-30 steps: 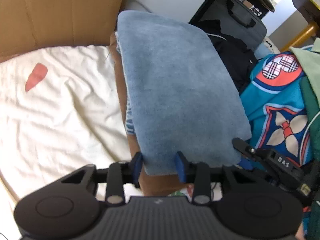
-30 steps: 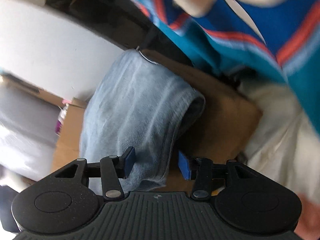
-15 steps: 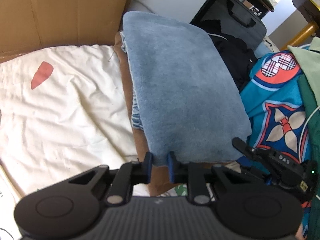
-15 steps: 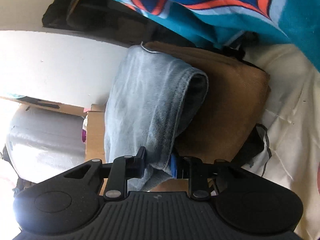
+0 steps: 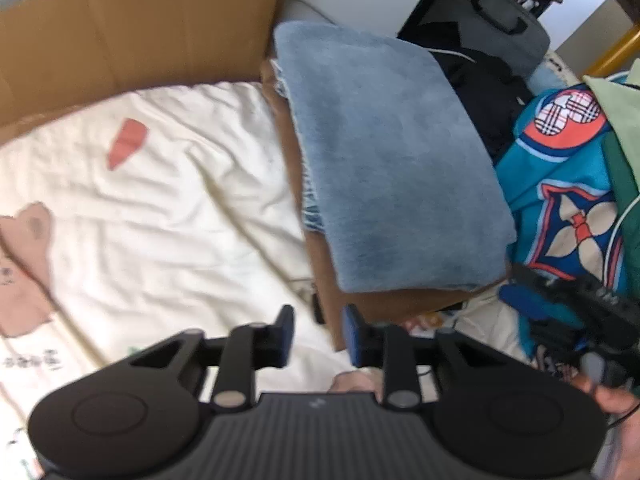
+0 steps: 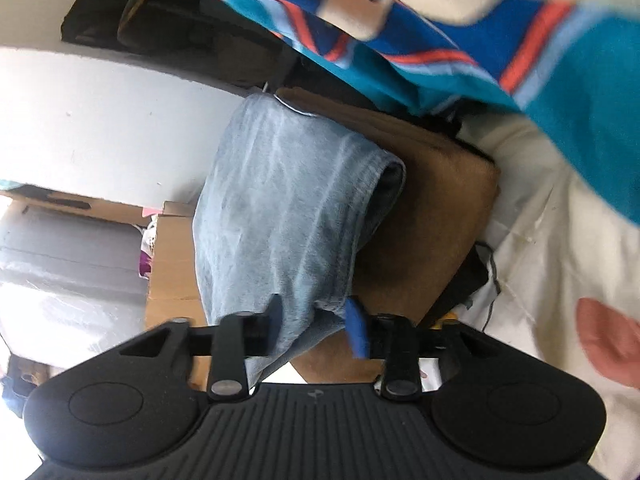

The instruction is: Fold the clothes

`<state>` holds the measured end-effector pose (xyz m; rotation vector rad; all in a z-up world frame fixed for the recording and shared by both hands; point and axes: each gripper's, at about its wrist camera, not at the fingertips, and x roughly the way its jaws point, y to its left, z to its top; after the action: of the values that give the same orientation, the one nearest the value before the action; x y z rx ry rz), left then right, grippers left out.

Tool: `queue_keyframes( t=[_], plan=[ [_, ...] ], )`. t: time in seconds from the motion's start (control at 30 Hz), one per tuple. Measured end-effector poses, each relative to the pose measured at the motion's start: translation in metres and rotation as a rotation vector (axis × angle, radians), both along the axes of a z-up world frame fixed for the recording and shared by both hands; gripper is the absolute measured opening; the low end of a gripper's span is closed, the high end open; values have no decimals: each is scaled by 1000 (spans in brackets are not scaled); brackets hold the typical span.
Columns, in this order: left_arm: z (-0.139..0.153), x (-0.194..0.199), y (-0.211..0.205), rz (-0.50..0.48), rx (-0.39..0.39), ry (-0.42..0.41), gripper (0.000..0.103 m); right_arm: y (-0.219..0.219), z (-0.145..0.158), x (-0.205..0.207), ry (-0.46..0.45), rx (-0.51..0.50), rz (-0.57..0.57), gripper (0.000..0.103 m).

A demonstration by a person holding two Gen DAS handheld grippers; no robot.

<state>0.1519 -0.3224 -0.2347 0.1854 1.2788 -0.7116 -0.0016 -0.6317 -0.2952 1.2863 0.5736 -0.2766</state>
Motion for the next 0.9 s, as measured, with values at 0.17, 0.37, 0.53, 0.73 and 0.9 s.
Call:
queue_keyframes(
  t=[0.17, 0.37, 0.53, 0.73, 0.9],
  plan=[
    [39, -5, 13, 27, 31, -53, 66, 8, 34, 3, 31, -61, 55, 75],
    [80, -9, 28, 92, 40, -73, 95, 33, 79, 17, 150, -205, 118, 91],
    [109, -18, 42, 105, 67, -91, 100, 45, 112, 27, 192, -283, 181, 100],
    [151, -27, 60, 119, 76, -149, 100, 51, 150, 26, 217, -372, 199, 102],
    [193, -35, 83, 168, 67, -180, 102, 54, 180, 23, 279, -412, 227, 102]
  ],
)
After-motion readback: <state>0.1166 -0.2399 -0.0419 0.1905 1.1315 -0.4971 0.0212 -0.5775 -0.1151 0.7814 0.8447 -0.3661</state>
